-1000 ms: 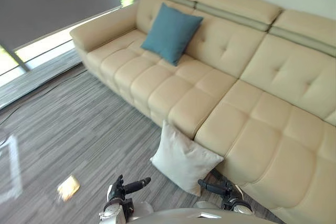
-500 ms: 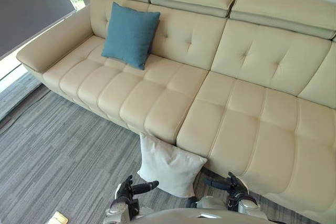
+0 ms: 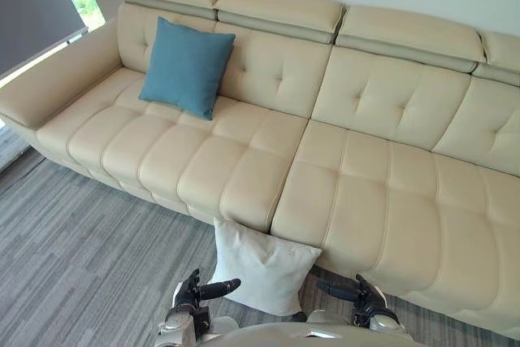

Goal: Pick up cushions and gather them together orderly.

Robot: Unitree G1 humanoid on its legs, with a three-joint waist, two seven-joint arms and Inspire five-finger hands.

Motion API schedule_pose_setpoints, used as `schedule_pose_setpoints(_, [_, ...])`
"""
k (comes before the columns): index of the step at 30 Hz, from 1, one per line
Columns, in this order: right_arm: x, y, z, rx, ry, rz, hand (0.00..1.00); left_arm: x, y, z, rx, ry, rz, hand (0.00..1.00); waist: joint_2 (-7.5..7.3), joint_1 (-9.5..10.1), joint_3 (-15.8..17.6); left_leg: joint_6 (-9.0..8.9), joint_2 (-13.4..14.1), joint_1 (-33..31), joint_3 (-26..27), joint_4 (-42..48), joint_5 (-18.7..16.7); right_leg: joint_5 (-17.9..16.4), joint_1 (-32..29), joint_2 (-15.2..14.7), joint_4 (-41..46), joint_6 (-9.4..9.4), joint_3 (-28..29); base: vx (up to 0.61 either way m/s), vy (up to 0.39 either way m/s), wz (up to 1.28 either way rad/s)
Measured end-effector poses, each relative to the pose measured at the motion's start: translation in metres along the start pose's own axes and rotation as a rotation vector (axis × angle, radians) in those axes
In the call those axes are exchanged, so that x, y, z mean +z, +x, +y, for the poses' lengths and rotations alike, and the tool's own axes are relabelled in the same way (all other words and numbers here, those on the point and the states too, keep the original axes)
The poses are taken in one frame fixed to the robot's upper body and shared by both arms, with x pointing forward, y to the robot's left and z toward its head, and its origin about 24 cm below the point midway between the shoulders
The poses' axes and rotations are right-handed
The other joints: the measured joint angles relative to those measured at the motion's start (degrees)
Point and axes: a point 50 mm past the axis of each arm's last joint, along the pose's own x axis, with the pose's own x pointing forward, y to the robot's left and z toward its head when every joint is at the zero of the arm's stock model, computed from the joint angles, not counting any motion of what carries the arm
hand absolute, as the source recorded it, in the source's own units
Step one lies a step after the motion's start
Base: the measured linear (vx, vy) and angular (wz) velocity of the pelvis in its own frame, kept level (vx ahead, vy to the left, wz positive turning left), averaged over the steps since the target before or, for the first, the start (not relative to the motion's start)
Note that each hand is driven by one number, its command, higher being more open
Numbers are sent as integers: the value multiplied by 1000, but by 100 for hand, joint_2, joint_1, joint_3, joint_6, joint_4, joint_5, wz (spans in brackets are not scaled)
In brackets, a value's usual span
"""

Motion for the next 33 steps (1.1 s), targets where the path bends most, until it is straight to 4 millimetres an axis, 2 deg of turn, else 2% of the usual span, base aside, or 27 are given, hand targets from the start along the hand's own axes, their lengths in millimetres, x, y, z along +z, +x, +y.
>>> schedule_pose_setpoints(5, [12,2,3,-3,1,-36,100,5,1,-3,-3,15,-14,100,61,-11,105,67,-88,-291,173,103,30,-113,-637,-124,555,35,216,-83,4,-21])
schedule_pose_setpoints(7, [28,5,7,-7,2,-76,100,22,5,-6,7,5,-63,100,29,-5,365,115,-58,-739,203,604,-107,-157,-1038,-178,883,15,279,-109,-64,-9])
schedule_pose_setpoints(8, [46,7,12,-7,4,-125,100,43,7,-7,20,-23,-132,100,7,21,670,150,71,-1326,199,1313,-337,-178,-1447,-171,1179,-17,290,-192,-97,-7])
schedule_pose_setpoints(9, [49,7,12,-6,5,-132,100,46,7,-7,22,-27,-142,100,2,22,709,149,90,-1421,198,1407,-369,-182,-1520,-168,1220,-23,293,-263,-104,-11])
schedule_pose_setpoints(11, [91,7,23,3,57,-250,100,99,10,-4,57,-110,-287,100,-75,92,1179,175,391,-2586,176,2576,-711,-284,-2496,-104,1867,-75,296,-256,-77,-19])
schedule_pose_setpoints(13, [115,6,26,4,86,-316,100,133,9,-4,64,-135,-380,100,-121,152,1428,197,518,-3082,150,3007,-833,-333,-2929,-107,2148,-86,230,-251,-72,-14])
schedule_pose_setpoints(15, [147,2,31,7,101,-400,100,180,2,-5,60,-201,-519,100,-165,157,1568,215,648,-3843,68,3407,-928,-347,-3570,-157,2375,-112,54,-191,-57,-4])
schedule_pose_setpoints(17, [180,-6,39,23,141,-490,100,224,-9,-5,54,-273,-646,100,-212,157,1679,267,687,-4460,-7,3616,-893,-263,-4098,-335,2526,-142,-224,-143,-32,2])
schedule_pose_setpoints(18, [187,-8,40,27,154,-510,100,233,-12,-5,52,-287,-671,100,-218,156,1686,282,688,-4599,-24,3652,-883,-237,-4231,-348,2559,-186,-238,-152,-38,10])
schedule_pose_setpoints(21, [252,-33,52,65,254,-681,100,300,-43,-9,27,-345,-869,100,-192,141,1858,333,678,-5442,-104,3709,-684,-109,-4980,-432,2622,-298,-371,-96,-23,19])
schedule_pose_setpoints(22, [261,-37,54,73,260,-704,100,307,-47,-9,22,-355,-892,100,-195,142,1879,312,676,-5540,-117,3720,-660,-92,-5077,-441,2638,-323,-385,-75,-11,18])
schedule_pose_setpoints(23, [282,-49,59,93,276,-768,100,324,-57,-9,12,-384,-942,100,-189,140,1924,301,655,-5760,-153,3746,-609,-58,-5281,-482,2712,-376,-430,-1,4,14])
schedule_pose_setpoints(24, [291,-55,61,105,290,-798,100,332,-63,-10,5,-400,-966,100,-183,141,1941,300,646,-5859,-168,3756,-593,-56,-5371,-502,2755,-383,-446,6,5,18])
schedule_pose_setpoints(26, [330,-84,74,156,357,-909,100,362,-86,-17,-35,-452,-1064,100,-187,143,1980,308,603,-6270,-196,3863,-543,-63,-5806,-600,2952,-428,-480,45,15,19])
schedule_pose_setpoints(27, [337,-90,77,154,409,-920,100,374,-96,-23,-60,-468,-1098,100,-187,139,1980,309,586,-6439,-205,3925,-541,-94,-5976,-650,3064,-472,-497,68,22,22])
schedule_pose_setpoints(30, [339,-102,86,168,470,-971,100,398,-119,-36,-120,-489,-1167,100,-187,31,1980,312,541,-6798,-331,4055,-540,-103,-6277,-722,3252,-476,-526,34,33,20])
schedule_pose_setpoints(31, [341,-106,87,176,497,-987,100,405,-128,-45,-154,-479,-1193,0,-187,2,1980,333,495,-6910,-342,4080,-527,-105,-6393,-780,3328,-474,-521,-24,27,15])
schedule_pose_setpoints(32, [344,-112,88,180,518,-1010,100,413,-139,-57,-196,-468,-1228,0,-186,-16,1980,364,469,-7043,-342,4130,-507,-108,-6512,-815,3353,-475,-516,-51,34,11])
schedule_pose_setpoints(33, [346,-115,91,187,530,-1019,0,416,-144,-65,-217,-457,-1241,0,-186,-24,1979,384,464,-7119,-346,4152,-495,-109,-6569,-820,3352,-474,-510,-84,37,6])
